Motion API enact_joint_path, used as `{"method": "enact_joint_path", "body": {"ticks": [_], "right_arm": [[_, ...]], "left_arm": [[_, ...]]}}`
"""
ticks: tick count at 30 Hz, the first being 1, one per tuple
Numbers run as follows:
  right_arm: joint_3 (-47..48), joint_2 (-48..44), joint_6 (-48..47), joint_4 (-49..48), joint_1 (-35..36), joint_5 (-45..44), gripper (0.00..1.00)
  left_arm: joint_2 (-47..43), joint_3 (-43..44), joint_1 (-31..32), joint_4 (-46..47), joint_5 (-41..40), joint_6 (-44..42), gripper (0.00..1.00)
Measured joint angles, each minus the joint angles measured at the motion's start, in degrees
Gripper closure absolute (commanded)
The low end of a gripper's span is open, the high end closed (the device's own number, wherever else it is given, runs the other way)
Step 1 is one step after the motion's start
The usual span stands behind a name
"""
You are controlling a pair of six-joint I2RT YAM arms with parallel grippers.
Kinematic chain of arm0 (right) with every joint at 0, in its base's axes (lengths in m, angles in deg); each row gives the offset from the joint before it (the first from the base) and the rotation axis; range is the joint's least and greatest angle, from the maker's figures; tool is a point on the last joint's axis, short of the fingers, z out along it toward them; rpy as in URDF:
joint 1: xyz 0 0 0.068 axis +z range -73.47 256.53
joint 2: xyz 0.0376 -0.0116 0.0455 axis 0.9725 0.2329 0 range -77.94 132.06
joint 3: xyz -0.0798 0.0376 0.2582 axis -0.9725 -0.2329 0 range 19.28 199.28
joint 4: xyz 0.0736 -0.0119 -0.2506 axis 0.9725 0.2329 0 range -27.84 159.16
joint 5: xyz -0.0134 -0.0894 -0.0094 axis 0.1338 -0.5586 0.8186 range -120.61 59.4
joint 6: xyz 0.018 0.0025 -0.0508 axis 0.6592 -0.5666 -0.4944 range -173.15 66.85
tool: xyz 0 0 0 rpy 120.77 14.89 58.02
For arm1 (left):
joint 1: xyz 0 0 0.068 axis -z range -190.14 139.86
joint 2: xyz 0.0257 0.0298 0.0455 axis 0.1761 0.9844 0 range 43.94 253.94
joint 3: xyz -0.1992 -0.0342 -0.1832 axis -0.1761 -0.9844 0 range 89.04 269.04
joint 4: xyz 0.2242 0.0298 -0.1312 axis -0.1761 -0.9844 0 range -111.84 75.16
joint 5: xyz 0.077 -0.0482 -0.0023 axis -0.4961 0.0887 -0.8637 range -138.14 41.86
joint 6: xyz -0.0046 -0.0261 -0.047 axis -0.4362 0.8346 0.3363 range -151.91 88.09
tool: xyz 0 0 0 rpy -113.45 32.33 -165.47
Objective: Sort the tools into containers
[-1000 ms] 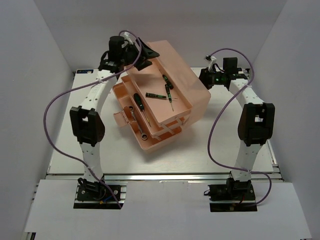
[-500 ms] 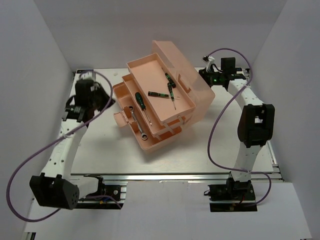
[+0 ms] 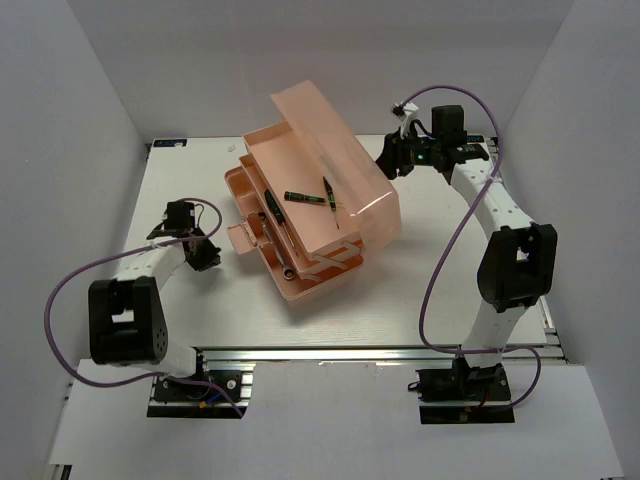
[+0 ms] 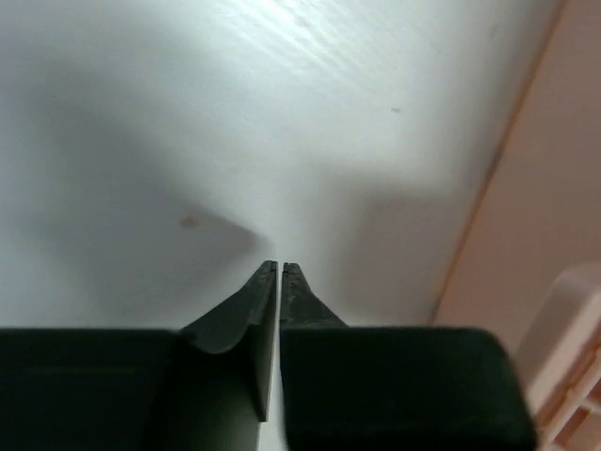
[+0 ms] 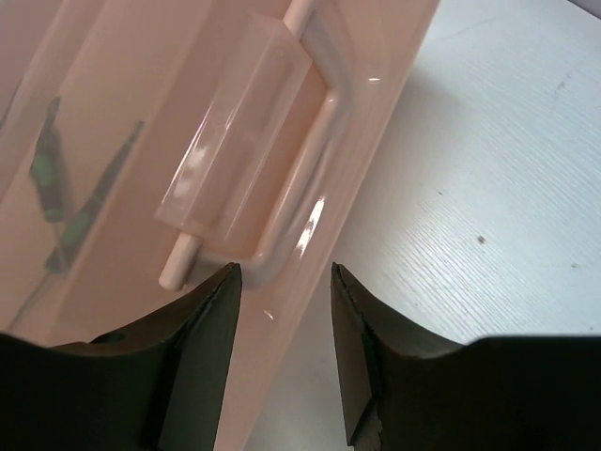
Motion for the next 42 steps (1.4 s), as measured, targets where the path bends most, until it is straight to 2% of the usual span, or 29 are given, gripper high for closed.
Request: {"method": "enact_joint_path", "body": {"ticks": [5,6,9,13,18,21,28,36,42], "right_arm": [[-0.8,-2.1,-1.0,1.2,1.9,1.0,0.51],[-0.8,-2.3,-1.3,1.6,2.4,1.0,0.51],[-0.8,-3.2,-3.0,3.2,4.2,0.7,0.52],[-2.4,-6.2,-6.3,5.2,7.9,-1.2,0.51],[-6.4,-11.8,-9.2,6.4,15.0,-5.0,0.50],[-7.3,-13.2,-9.3,6.5,16.6,-7.4,0.44],[-9.1,-15.2,-7.7,3.0,15.3,-16.7,0.35],[-10.9,-17.5,-2.7,-6.0,15.0,-28.2,0.34],[-10.8,-16.9,0.9,-7.5,14.4,-27.6,0.33]], "left_arm": [[10.6,0.9,-0.1,9.0,11.8,1.8,0.66],[12.5,1.9,-0.1,10.0,14.5,2.3,0.61],[17.1,6.7,-0.4,12.0,18.8,3.0,0.56],[23.0,12.6,-0.7,16.8,24.7,4.5,0.54],[24.3,14.3,-0.5,22.7,31.5,7.7,0.51],[26.8,16.8,-0.7,25.0,34.0,9.5,0.51],[33.7,25.0,0.0,26.9,37.3,12.8,0.51],[34.8,34.8,2.8,23.3,36.3,14.8,0.55],[31.8,38.1,5.8,17.9,33.3,15.2,0.55]]}}
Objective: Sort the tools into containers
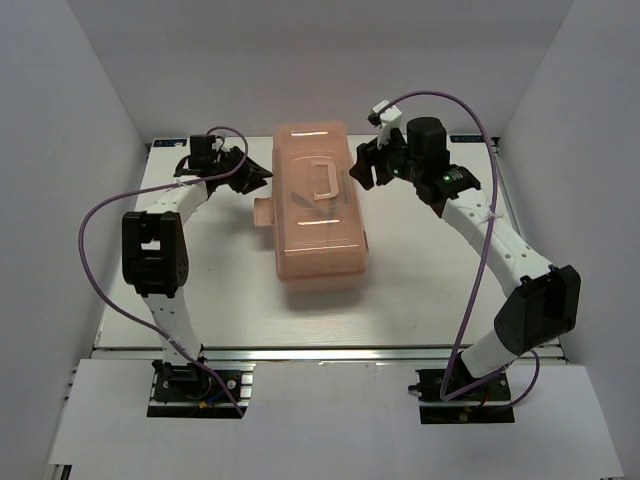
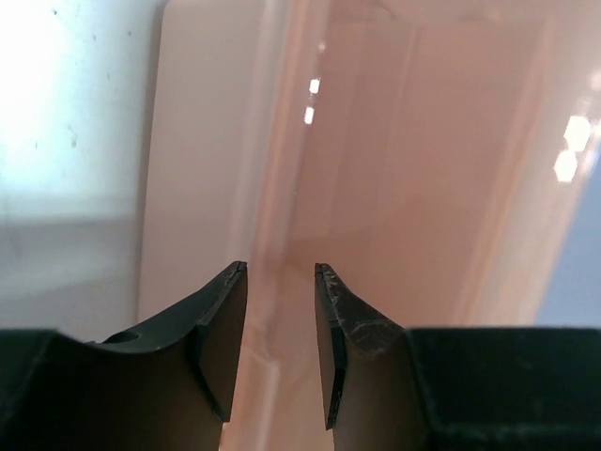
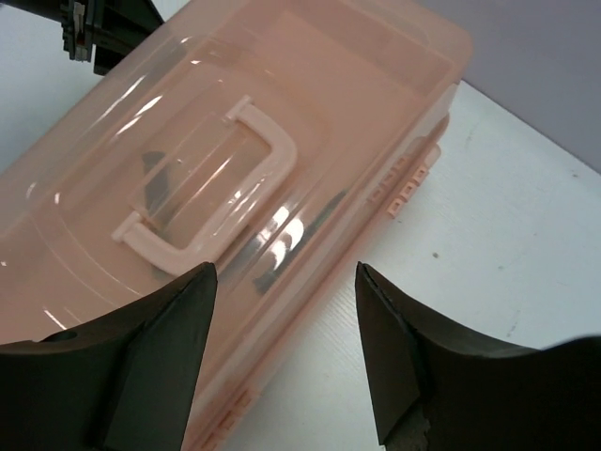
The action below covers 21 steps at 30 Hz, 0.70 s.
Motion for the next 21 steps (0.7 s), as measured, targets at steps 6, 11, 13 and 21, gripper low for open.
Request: {"method": "enact_joint_path", "body": {"ticks": [6,11,13,21], "right_arm": [[1.6,3.1,8.3,-0.9,-0.2,3.2,0.11],[1.7,6.8,13.9,-1.3,-0.2,1.7,0.11],[1.7,8.2,15.3,-1.3,-0.2,1.0,0.11],[3.5,12.8,19.7,-2.5,-0.1,1.1,0.11]], "left_arm": [[-7.8,-1.8,-0.7,-6.1,-6.7,-1.0,0.51],[-18.1,-7.3,-6.8,-10.5,-13.2,-3.4,0.42],[-22.0,-9.6,-9.0,-11.8,-16.5,-4.8,0.44],[-32.7,-27.7,-8.4,-11.5,-20.1,-6.9,0.80]]}}
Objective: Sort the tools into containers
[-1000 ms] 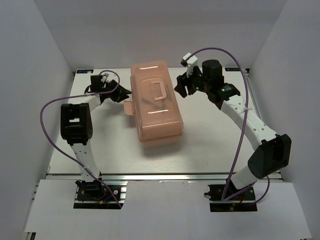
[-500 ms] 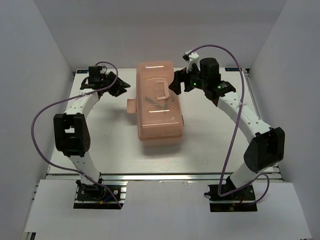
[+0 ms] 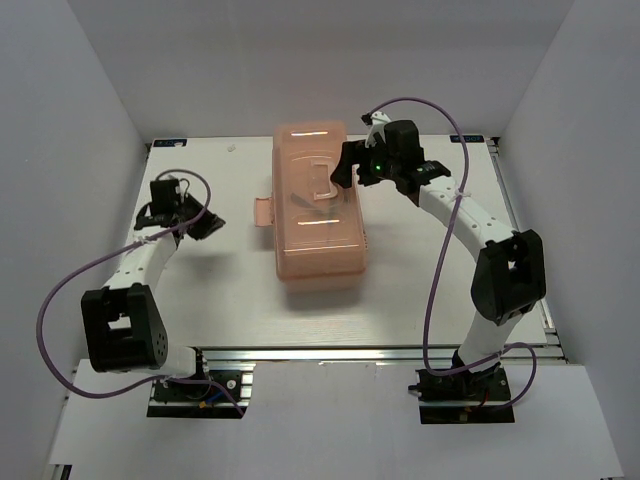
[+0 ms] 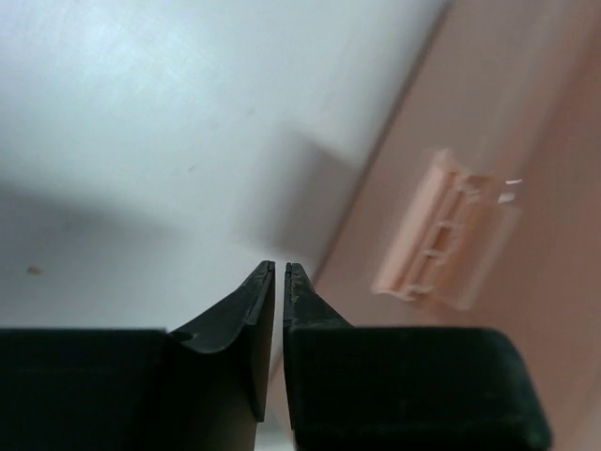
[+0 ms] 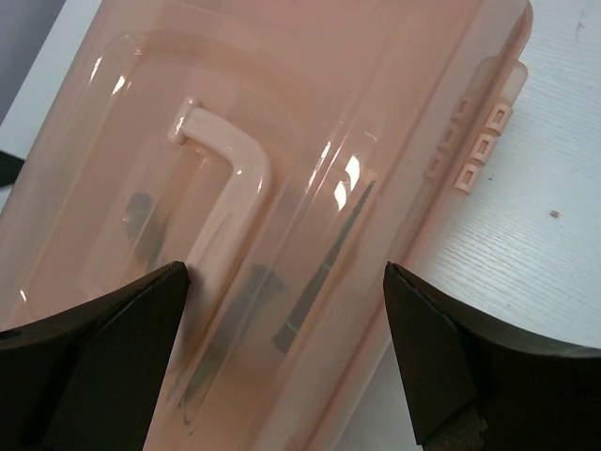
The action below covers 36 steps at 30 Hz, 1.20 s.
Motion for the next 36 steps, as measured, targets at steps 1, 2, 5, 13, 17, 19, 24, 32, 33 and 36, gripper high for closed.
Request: {"method": "enact_joint_path", "body": {"ticks": [1,2,5,13,17,19,24,32,33,36], "right_arm": [[0.0,0.2,0.5,-0.2,0.1,0.0,0.11],[0.1,0.3,0.9,-0.3,0.2,0.0,0.11],[0.1,0.5,1.6,-0.5,0.5,0.0,0.11],[0.1,0.9,2.5,-0.9,1.2,-0.7,0.11],[0.1,0.9,2.5,-0.9,1.2,-0.9,0.12],[0.0,0.9,2.5,-0.9,1.2,-1.0,0.12],[-0.2,0.9,2.5,-1.3,1.3,-1.1,0.12],[-0.3,0.9,2.4,-1.4,1.3,-1.1,0.13],[-0.3,0.9,2.4,-1.4,1.3,-1.1,0.13],[-0.3,0.9,2.4,-1.4,1.3,-1.1,0.13]], "left_arm": [[0.0,-2.1,0.0,0.0,0.1,0.0,0.81],[0.1,-4.2,0.0,0.1,0.2,0.0,0.81],[0.5,-8.1,0.0,0.7,1.5,0.2,0.82],[9.9,-6.1,4.0,9.7,9.6,0.4,0.82],[17.7,-0.5,8.0,11.1,10.9,0.3,0.84],[20.2,1.4,9.5,11.9,11.5,0.5,0.89],[21.8,2.0,9.7,14.5,13.2,1.6,0.94],[21.2,1.9,9.4,26.3,19.8,3.0,0.93],[21.3,1.8,9.2,27.2,20.2,3.3,0.93],[22.2,1.8,9.0,29.3,21.1,3.8,0.93]]}}
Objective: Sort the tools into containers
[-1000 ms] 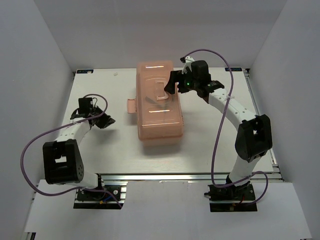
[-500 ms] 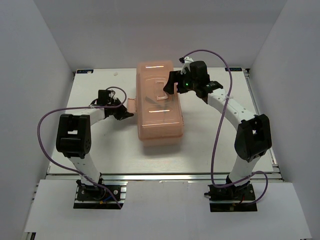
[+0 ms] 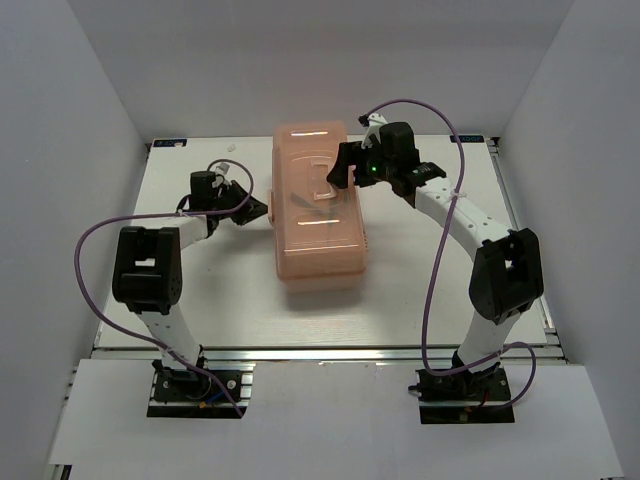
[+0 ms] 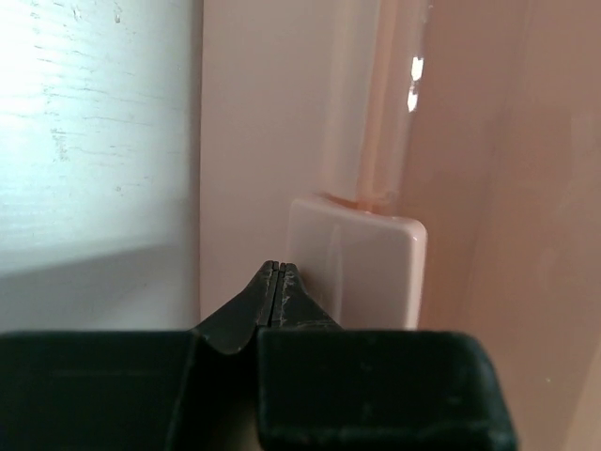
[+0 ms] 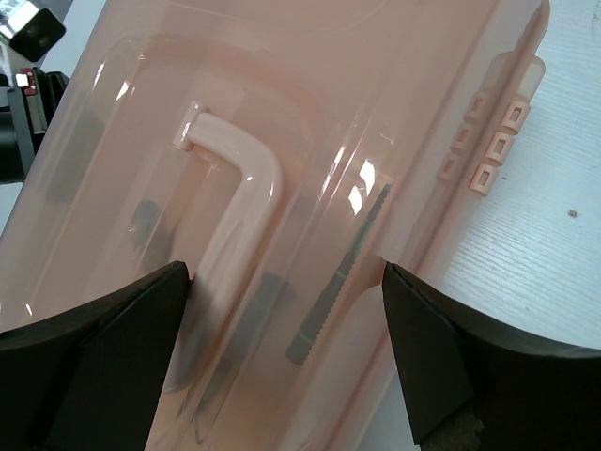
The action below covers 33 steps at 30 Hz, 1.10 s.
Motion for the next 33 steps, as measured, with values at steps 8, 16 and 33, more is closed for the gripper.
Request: {"method": "enact_joint_path", "body": {"ticks": [8,16,33], "right_arm": [[0.0,0.0,-0.2,0.0,0.0,0.0,0.13],[0.0,0.0,-1.2,-0.1,-0.3,-1.4,0.13],[0.0,0.0,-3.0,-0.2,-1.0,-3.8,0.13]], "left_arm": [[4.2,0.2,1.1,2.1,2.5,1.2,0.93],[9.4,0.5,0.6,10.4,8.5,6.8,0.98],[10.6,-9.3,0.6,35.3,18.6,26.6,1.00]]}}
